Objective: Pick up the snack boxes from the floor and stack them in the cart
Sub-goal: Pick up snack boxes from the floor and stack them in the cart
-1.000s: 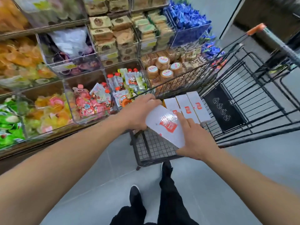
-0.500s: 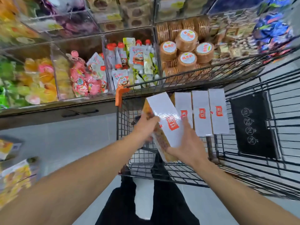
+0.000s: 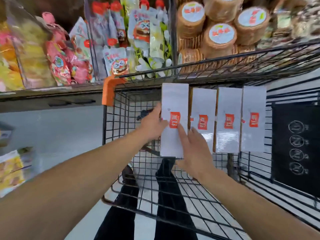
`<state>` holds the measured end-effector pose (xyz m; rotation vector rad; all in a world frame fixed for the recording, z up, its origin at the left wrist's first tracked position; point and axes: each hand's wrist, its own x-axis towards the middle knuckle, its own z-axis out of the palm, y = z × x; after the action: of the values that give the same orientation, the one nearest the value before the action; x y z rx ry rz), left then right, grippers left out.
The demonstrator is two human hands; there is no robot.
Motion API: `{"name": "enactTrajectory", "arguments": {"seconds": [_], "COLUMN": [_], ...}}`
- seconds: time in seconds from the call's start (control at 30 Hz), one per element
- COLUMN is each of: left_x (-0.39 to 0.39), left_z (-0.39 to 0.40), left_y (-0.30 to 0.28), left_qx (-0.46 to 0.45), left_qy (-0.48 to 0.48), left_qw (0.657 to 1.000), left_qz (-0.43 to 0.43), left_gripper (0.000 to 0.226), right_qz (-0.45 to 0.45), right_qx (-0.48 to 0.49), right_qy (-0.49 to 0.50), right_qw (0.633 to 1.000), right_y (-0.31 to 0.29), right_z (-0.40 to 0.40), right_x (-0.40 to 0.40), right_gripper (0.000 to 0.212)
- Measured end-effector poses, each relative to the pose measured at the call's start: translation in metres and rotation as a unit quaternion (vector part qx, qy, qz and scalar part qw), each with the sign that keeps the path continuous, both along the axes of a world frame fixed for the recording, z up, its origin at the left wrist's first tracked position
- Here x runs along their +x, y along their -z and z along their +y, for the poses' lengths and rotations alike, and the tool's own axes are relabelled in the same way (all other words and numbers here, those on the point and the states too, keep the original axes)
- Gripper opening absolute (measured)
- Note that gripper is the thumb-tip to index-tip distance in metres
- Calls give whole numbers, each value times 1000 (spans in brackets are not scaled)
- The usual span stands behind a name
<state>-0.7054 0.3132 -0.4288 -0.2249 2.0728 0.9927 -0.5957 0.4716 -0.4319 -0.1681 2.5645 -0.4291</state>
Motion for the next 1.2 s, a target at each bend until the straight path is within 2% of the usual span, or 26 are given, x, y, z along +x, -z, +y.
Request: {"name": "enactTrajectory", "arguments": {"seconds": [0.13, 0.4, 0.67, 0.83, 1.0, 1.2], "left_x": [3, 20, 23, 22, 21, 35], "left_z": [10, 12, 17, 18, 9, -51], "left_y": [20, 43, 44, 46, 24, -53], "left_qx": [1, 30, 28, 39, 13, -26], "left_qy": [-33, -69, -20, -16, -8, -13], "left_qw": [999, 997, 997, 997, 998, 996], "left_qz": [19, 23, 62, 62, 60, 86], "left_gripper": [65, 67, 72, 64, 50, 50], "right_qz": [25, 68, 52, 12, -32, 7], "right_qx": [69, 65, 68, 83, 103, 51], "right_qy": [-48, -50, -47, -58, -59, -106], "right_qw": [996, 994, 995, 995, 992, 993], "right_y": [16, 43, 34, 29, 7, -49], "right_z": [14, 24, 31, 27, 22, -44], "right_x": [-7, 0, 3, 0, -9, -33], "right_gripper": [122, 111, 103, 105, 106, 82]}}
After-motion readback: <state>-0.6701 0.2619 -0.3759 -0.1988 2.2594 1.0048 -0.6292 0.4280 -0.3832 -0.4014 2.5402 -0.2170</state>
